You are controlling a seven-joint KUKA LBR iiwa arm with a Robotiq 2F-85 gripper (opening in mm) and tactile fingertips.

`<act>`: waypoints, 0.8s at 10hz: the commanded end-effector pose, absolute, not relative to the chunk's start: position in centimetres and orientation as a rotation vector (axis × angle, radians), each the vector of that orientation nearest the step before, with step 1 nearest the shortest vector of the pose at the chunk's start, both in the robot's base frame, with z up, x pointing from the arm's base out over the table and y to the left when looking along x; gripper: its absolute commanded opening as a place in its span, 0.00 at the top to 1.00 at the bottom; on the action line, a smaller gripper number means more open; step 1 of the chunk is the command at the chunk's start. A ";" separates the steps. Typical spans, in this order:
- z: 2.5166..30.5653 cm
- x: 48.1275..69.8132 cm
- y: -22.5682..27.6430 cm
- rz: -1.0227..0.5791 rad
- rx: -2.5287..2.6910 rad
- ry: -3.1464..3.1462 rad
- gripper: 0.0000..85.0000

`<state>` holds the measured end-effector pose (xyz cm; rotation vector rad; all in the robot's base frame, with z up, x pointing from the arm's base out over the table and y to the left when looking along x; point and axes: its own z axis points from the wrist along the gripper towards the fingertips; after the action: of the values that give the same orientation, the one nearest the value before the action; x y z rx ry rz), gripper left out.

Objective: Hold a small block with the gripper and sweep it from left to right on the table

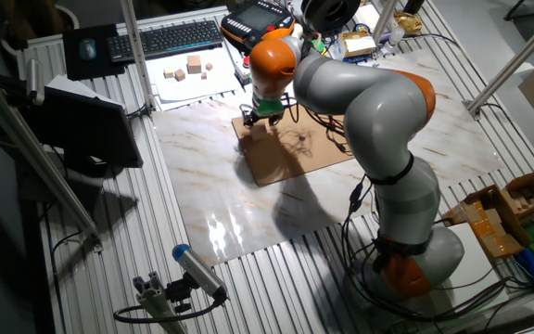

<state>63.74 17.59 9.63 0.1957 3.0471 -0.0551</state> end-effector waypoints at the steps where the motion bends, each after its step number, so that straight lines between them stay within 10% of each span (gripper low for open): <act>1: 10.2 63.7 17.2 -0.057 0.196 3.049 0.18; 8: 14.5 62.9 12.6 -0.007 0.192 3.064 0.48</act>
<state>62.85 12.58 14.55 0.1929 3.0632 -0.0066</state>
